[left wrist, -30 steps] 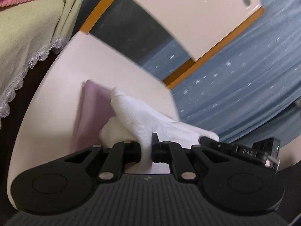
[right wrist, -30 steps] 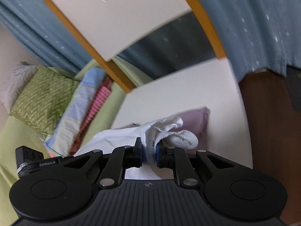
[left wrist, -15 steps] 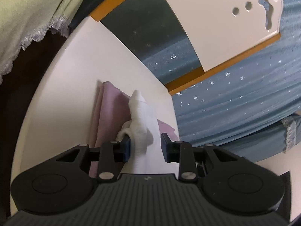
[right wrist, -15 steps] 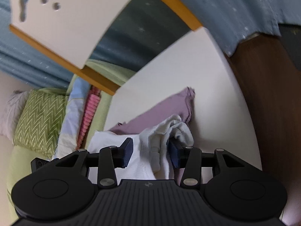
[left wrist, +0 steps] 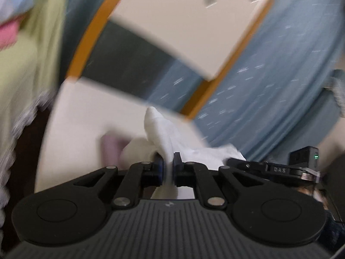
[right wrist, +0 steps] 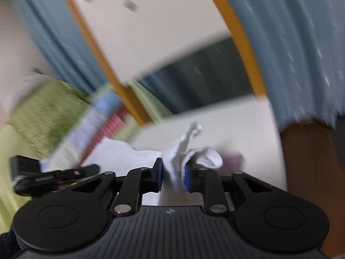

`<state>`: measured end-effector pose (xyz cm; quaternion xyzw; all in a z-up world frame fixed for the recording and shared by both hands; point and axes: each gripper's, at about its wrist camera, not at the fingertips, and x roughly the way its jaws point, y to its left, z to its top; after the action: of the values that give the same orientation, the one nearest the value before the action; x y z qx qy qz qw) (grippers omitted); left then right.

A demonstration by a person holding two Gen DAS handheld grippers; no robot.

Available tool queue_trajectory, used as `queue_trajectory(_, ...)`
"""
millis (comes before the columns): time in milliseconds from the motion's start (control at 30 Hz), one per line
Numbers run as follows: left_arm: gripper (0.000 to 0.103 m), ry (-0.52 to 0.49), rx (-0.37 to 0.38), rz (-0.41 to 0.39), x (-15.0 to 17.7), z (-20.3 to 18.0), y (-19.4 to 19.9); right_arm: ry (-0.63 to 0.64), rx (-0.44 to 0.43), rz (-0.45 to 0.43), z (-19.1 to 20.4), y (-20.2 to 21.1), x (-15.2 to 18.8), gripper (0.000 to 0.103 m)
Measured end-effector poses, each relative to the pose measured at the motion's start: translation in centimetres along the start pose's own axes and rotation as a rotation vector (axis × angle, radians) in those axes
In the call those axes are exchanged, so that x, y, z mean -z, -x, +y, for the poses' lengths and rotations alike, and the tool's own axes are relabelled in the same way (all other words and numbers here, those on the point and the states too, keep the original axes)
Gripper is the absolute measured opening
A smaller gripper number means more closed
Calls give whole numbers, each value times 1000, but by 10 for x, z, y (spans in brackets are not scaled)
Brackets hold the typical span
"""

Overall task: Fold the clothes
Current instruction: 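Lower the tank top onto the purple cloth and open both grippers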

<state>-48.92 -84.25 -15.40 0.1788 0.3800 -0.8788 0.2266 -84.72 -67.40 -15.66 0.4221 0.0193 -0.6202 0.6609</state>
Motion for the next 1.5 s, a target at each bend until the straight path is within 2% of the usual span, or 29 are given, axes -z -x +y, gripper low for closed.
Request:
queue_trajectory(33, 11, 29, -29, 34, 1, 6, -5, -45, 35, 60, -9, -10, 1, 30)
queue_trajectory(67, 19, 53, -38, 50, 2, 10, -6, -89, 43, 79, -16, -14, 2, 30)
queue_trajectory(133, 24, 81, -31, 34, 1, 15, 1, -140, 10, 46, -23, -8, 2, 44)
queue_trajectory(200, 27, 99, -34, 4, -3, 17, 10, -165, 6, -6, -25, 3, 1, 54)
queue_trajectory(233, 28, 103, -37, -11, -6, 16, 16, -171, 13, -31, -24, 11, 2, 55)
queue_trajectory(300, 28, 98, -46, -38, -9, 13, 28, -104, 42, -75, -14, 29, 8, 55)
queue_trajectory(333, 27, 55, -61, -42, -9, 7, 36, -15, 69, -94, -1, 39, 14, 55)
queue_trajectory(400, 27, -120, -111, -28, -1, -16, 51, 249, 135, -108, 33, 56, 36, 54)
queue_trajectory(500, 27, -523, -222, -15, 28, -65, 68, 746, 237, -94, 87, 68, 84, 49)
queue_trajectory(600, 28, -945, -333, 17, 75, -106, 68, 1082, 319, -21, 112, 56, 126, 43)
queue_trajectory(633, 30, -1060, -352, 36, 88, -114, 64, 1161, 353, -2, 115, 50, 136, 41)
queue_trajectory(700, 32, -1217, -385, 80, 107, -120, 52, 1247, 397, 11, 116, 40, 147, 41)
queue_trajectory(800, 32, -1419, -468, 122, 128, -120, 31, 1285, 429, 29, 115, 30, 149, 39)
queue_trajectory(867, 32, -1508, -506, 137, 137, -117, 18, 1313, 446, 34, 115, 26, 151, 39)
queue_trajectory(1000, 31, -1562, -500, 162, 136, -119, 10, 1365, 476, 46, 109, 18, 154, 37)
queue_trajectory(1067, 22, -1583, -503, 193, 134, -118, 4, 1374, 483, 58, 107, 16, 155, 34)
queue_trajectory(1100, 19, -1594, -515, 211, 134, -115, 1, 1385, 489, 65, 107, 14, 156, 31)
queue_trajectory(1133, 12, -1599, -522, 230, 134, -112, -3, 1398, 496, 72, 107, 12, 157, 19)
queue_trajectory(1167, 9, -1600, -524, 243, 135, -110, -5, 1418, 503, 79, 107, 11, 159, 14)
queue_trajectory(1200, 8, -1589, -514, 245, 134, -111, -5, 1434, 502, 76, 107, 11, 160, 9)
queue_trajectory(1367, 7, -1438, -419, 245, 116, -120, 8, 1435, 498, 40, 104, 23, 156, 5)
queue_trajectory(1433, 7, -1401, -378, 267, 116, -122, 10, 1417, 494, 58, 101, 26, 153, 4)
queue_trajectory(1500, 7, -1413, -382, 276, 123, -121, 8, 1413, 462, 117, 98, 23, 157, 5)
